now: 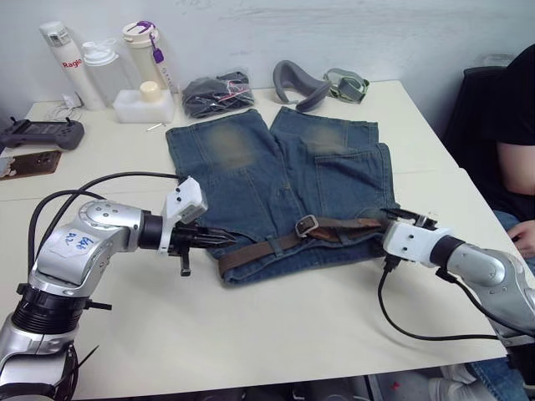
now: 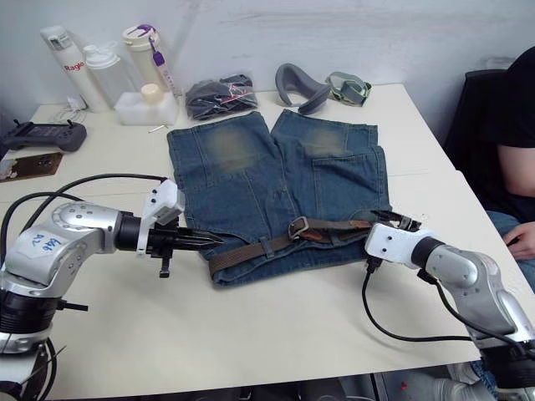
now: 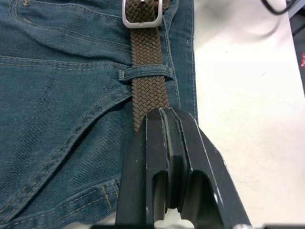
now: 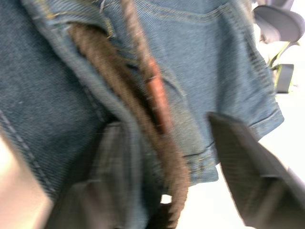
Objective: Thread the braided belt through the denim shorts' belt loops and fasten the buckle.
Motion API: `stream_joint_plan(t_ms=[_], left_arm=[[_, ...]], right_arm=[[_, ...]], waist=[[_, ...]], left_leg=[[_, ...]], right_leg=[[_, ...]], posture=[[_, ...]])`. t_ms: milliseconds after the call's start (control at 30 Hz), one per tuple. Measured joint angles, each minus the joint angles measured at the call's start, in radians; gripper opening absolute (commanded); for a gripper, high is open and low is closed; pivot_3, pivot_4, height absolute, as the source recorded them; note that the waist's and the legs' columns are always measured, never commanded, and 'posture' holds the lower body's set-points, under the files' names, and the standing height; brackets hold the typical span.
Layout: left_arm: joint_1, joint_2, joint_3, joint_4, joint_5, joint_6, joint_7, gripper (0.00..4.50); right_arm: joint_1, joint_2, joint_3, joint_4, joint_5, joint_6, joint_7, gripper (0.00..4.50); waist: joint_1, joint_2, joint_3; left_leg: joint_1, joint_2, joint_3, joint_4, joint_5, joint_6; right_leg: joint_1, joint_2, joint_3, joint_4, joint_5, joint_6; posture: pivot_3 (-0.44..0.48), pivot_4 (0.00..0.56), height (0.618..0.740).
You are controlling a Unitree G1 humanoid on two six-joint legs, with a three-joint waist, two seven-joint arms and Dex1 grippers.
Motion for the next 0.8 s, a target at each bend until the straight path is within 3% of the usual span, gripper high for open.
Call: stream_joint_plan(t_ms=[67, 100, 800], left_arm=[[0.013, 0.008, -0.001, -0.017, 0.0, 0.003, 0.0, 0.0], [0.018, 0.01, -0.001, -0.023, 0.001, 0.003, 0.0, 0.0], [0.092, 0.008, -0.032, -0.101, 0.031, -0.03, 0.07, 0.0]], right_arm=[[-0.002, 0.001, 0.0, 0.001, -0.004, 0.002, 0.0, 0.21], [-0.002, 0.001, 0.0, 0.002, -0.005, 0.003, 0.0, 0.05], [-0.003, 0.037, -0.001, 0.001, -0.005, 0.04, -0.008, 0.05]], waist=[[0.0, 0.0, 0.0], [0.0, 0.0, 0.0], [0.0, 0.0, 0.0]], left_leg=[[0.0, 0.0, 0.0, 0.0, 0.0, 0.0], [0.0, 0.0, 0.0, 0.0, 0.0, 0.0], [0.002, 0.0, 0.0, 0.0, 0.001, -0.001]], right_leg=[[0.0, 0.0, 0.0, 0.0, 0.0, 0.0], [0.0, 0.0, 0.0, 0.0, 0.0, 0.0], [0.0, 0.0, 0.0, 0.003, 0.0, 0.0]], posture=[[0.0, 0.15, 0.74], [0.0, 0.15, 0.74], [0.0, 0.15, 0.74]])
